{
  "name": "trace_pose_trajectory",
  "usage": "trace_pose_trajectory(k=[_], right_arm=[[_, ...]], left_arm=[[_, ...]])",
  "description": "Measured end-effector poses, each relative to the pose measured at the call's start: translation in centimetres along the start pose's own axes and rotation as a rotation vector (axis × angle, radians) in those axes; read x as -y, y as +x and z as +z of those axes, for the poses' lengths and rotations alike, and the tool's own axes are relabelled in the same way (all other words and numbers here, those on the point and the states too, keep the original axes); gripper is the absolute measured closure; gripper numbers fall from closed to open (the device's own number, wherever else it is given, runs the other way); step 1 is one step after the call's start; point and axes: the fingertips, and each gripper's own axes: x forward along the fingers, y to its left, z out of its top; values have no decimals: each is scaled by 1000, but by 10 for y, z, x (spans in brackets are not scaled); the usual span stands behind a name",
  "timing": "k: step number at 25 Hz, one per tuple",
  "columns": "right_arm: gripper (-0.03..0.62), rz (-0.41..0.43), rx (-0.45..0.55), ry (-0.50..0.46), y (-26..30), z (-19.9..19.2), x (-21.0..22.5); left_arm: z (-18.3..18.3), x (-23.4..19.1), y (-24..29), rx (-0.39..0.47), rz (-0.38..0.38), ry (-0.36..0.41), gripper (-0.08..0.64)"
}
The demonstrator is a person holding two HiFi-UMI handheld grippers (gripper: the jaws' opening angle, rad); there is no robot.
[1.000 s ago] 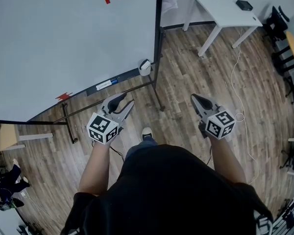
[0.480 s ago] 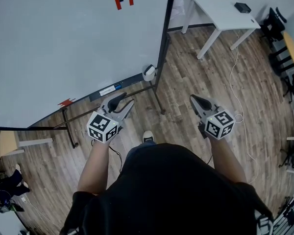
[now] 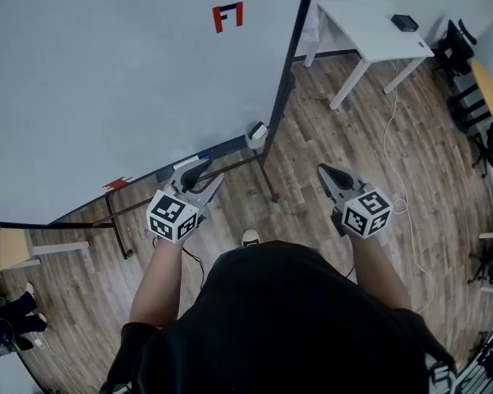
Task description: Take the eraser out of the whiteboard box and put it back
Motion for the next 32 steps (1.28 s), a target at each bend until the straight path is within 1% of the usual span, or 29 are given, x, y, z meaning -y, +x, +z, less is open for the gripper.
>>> trace_pose_trajectory(k=[6, 19, 32], right_arm=[[597, -11, 3, 2, 7, 2, -4], [597, -29, 4, -7, 5, 0, -8], [597, -20, 8, 3, 12, -1, 11]], left_arm=[[0, -8, 0, -2, -12, 4, 397], [3, -8, 12, 7, -50, 23, 397], [6, -8, 34, -19, -54, 39, 397]])
